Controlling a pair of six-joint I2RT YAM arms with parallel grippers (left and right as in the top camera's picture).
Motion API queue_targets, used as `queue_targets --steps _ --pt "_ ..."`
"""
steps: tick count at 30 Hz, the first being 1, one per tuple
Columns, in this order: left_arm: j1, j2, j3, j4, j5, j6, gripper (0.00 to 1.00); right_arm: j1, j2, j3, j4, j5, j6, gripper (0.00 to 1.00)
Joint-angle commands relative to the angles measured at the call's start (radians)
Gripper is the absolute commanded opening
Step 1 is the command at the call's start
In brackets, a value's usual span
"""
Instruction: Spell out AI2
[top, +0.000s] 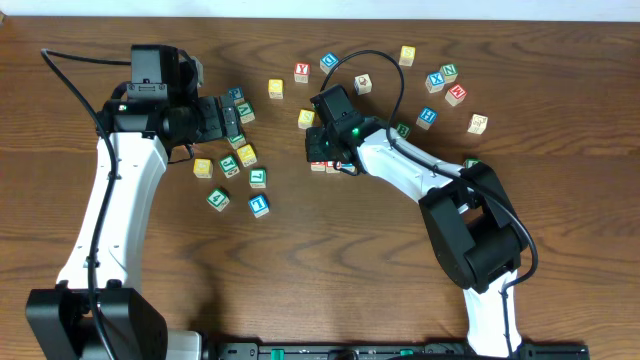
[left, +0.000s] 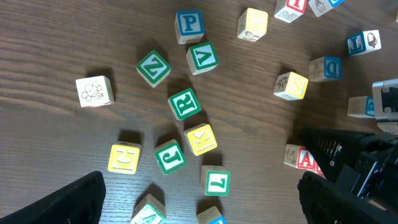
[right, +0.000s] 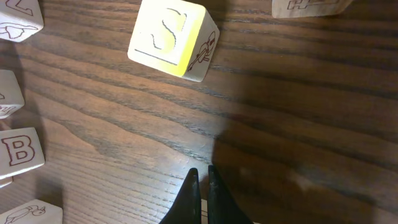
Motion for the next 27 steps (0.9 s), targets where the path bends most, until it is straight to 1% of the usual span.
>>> queue_targets --steps 1,9,16,27 --pt "0.006 -0.005 0.011 -0.005 -0.003 0.002 0.98 0.008 0.007 -0.003 -0.003 -0.005 0.011 0.01" --pt "0.006 -0.005 0.011 -0.005 -0.003 0.002 0.98 0.006 0.007 -0.002 0.006 -0.004 0.003 0.01" --pt "0.006 -0.005 0.011 -0.005 -0.003 0.002 0.98 -0.006 0.005 0.009 0.075 -0.034 -0.031 0.01" --pt "0.006 -0.005 0.011 -0.005 -0.003 0.002 0.98 -0.007 0.005 0.019 0.033 -0.072 -0.037 0.01"
